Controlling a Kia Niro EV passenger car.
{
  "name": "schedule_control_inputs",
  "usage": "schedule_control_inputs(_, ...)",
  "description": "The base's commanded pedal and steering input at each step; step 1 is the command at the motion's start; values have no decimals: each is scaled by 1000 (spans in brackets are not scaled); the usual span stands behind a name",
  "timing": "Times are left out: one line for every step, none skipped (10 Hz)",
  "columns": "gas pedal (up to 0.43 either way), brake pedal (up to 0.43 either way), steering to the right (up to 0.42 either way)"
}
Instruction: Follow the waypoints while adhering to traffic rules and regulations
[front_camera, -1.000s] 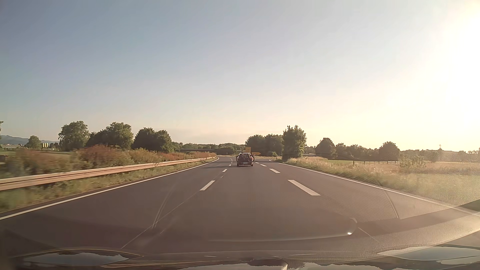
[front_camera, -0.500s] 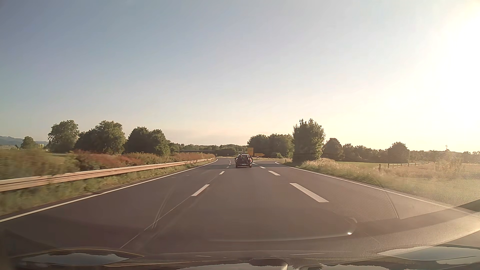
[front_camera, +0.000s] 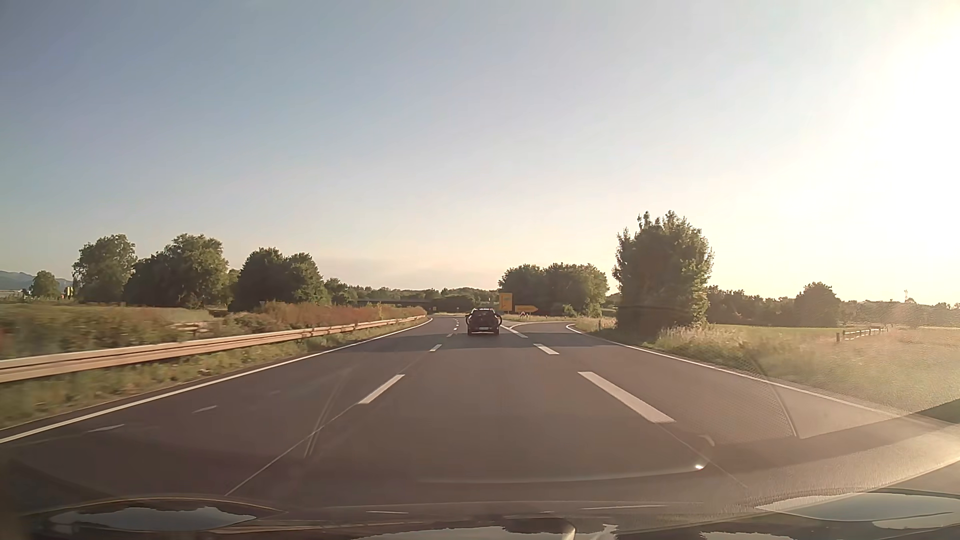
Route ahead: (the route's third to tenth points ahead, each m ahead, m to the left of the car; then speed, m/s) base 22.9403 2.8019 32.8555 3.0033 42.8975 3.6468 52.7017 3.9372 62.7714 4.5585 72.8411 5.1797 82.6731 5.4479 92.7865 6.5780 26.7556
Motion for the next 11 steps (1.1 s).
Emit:
schedule_control_inputs(260,0,-5)
schedule_control_inputs(260,0,-5)
schedule_control_inputs(240,0,-5)
schedule_control_inputs(228,0,-6)
schedule_control_inputs(228,0,-7)
schedule_control_inputs(228,0,-8)
schedule_control_inputs(228,0,-8)
schedule_control_inputs(228,0,-8)
schedule_control_inputs(228,0,-9)
schedule_control_inputs(220,0,-9)
schedule_control_inputs(209,0,-9)
